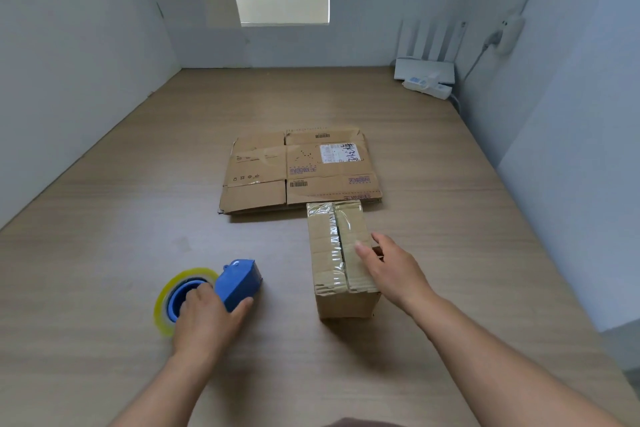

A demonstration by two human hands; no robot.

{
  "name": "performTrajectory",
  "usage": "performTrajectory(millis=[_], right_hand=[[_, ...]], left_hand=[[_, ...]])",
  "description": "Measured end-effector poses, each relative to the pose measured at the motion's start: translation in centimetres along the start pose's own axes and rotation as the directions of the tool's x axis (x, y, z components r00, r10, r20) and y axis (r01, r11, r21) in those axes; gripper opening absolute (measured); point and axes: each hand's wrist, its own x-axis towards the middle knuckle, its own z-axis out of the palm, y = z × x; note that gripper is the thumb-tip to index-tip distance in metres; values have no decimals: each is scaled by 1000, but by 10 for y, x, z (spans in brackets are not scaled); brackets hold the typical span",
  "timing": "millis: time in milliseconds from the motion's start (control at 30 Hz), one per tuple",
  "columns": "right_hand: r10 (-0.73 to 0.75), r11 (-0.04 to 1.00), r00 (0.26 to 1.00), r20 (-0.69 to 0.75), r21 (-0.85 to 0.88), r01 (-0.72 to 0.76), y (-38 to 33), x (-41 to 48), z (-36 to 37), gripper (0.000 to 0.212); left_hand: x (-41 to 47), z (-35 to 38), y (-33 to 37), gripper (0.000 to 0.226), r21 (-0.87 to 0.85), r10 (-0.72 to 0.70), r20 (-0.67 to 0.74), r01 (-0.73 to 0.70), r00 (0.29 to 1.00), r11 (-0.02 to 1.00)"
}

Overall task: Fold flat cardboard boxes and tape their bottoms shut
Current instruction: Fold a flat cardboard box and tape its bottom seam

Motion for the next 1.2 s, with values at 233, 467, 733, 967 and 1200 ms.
performTrajectory(millis=[233,467,733,967,1200], right_hand=[[-39,999,982,-186,-6,39,-8,3,-11,49],[-397,914,838,-375,-241,326,-24,-10,-9,25],[-399,895,884,-244,105,433,-64,-17,0,20],[-360,858,924,128,434,274,-80,-13,-8,38],[-441,816,895,68,445,369,-85,-20,-14,22]], left_hand=[[23,-1,1,49,109,-132,187,113,973,988],[38,-7,-2,36,-65,-9,177,21,984,998],[17,-43,23,22,-556,338,177,-189,924,809],[3,-77,35,30,-642,610,232,-353,757,681],[0,-87,39,37,-635,612,342,-305,713,710]])
